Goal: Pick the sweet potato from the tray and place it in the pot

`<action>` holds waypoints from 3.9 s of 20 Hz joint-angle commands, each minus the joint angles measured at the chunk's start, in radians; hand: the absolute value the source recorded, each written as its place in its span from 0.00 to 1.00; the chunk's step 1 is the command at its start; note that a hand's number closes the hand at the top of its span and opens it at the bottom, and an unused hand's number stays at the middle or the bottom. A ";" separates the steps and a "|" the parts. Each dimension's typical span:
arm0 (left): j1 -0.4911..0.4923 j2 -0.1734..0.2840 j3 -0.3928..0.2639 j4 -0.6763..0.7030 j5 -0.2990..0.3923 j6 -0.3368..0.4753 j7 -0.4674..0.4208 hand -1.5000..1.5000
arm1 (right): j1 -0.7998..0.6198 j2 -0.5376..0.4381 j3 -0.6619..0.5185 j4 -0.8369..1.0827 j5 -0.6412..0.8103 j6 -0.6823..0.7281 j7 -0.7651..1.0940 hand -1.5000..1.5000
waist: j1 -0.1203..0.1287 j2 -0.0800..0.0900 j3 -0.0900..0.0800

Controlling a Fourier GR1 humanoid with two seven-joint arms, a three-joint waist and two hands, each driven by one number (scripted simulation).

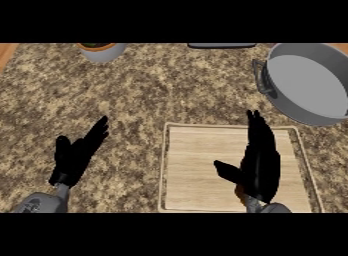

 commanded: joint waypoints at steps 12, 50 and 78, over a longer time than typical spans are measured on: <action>-0.010 -0.045 -0.027 -0.048 -0.046 0.023 0.035 0.50 | 0.005 0.091 0.031 -0.074 -0.037 0.444 0.515 0.00 | 0.027 0.015 0.009; 0.013 -0.110 0.139 -0.069 -0.132 -0.121 0.073 0.50 | 0.328 -0.006 -0.110 -0.014 -0.336 0.111 -0.216 1.00 | 0.036 0.016 0.010; -0.006 -0.160 0.125 -0.035 -0.162 -0.135 0.043 0.50 | 0.070 -0.485 -0.541 0.107 -1.198 0.767 -1.023 1.00 | 0.073 0.038 0.032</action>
